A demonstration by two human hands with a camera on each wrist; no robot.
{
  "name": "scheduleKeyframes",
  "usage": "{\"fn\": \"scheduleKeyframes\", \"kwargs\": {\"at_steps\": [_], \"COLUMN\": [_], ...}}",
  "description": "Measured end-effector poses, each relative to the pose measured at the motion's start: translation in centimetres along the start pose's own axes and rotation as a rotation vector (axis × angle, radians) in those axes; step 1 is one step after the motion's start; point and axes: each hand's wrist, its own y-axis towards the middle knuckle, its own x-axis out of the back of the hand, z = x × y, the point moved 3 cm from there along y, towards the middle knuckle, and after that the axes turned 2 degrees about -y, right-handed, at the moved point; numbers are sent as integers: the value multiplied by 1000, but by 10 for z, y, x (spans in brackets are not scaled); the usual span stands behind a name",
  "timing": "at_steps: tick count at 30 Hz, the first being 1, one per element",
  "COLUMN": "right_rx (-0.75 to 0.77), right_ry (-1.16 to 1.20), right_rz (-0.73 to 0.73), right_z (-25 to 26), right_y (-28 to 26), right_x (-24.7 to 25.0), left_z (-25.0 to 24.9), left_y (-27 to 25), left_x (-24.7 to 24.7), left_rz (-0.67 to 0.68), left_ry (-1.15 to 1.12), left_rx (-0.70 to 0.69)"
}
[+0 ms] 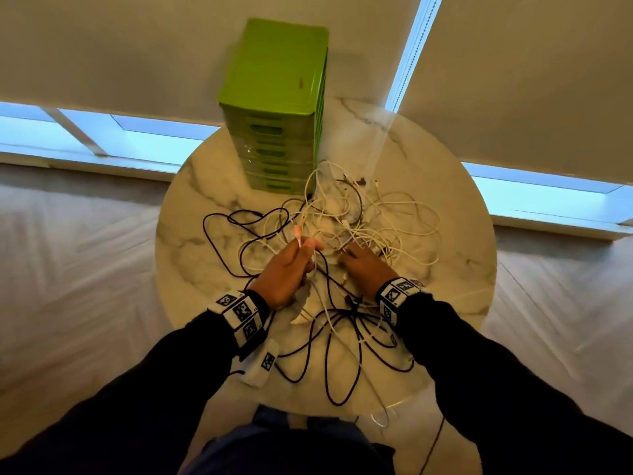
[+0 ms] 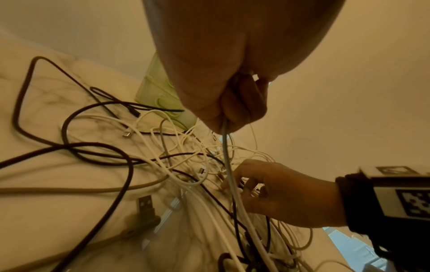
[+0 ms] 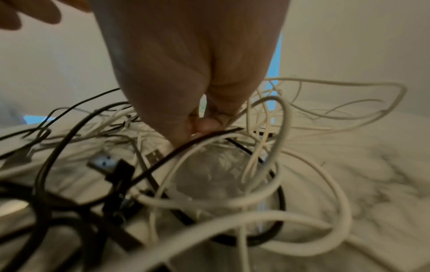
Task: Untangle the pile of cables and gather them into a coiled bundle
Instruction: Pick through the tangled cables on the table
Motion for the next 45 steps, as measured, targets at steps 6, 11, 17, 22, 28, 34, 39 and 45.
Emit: {"fn": "scheduleKeyframes", "kwargs": {"at_steps": [6, 11, 17, 22, 28, 34, 39, 45], "right_rx": [91, -177, -132, -100, -95, -65, -112, -50], "right_ry": [64, 644, 993, 865, 910, 615, 703, 667], "right_rz": [-2, -412, -665, -394, -349, -250, -459, -398], "right_z": [-7, -8, 11, 39, 58, 53, 55, 77], "right_y": [-15, -18, -25, -31, -43, -53, -56, -54], "right_x": [25, 133, 216, 161, 118, 96, 116, 118], "left_z": [2, -3, -25, -51, -52, -66, -82, -77], "left_y": [8, 15, 17, 13, 8, 0, -11, -16], "left_x": [-2, -11, -23, -30, -22, -6, -10, -24], "left_rz": [-28, -44, -66, -67, -30, -136, -93, -94], "left_ry": [91, -13, -89, -245, -88, -73, -148, -106], "left_rx": [-41, -85, -191, -250, -329, -355, -256, -308]}}
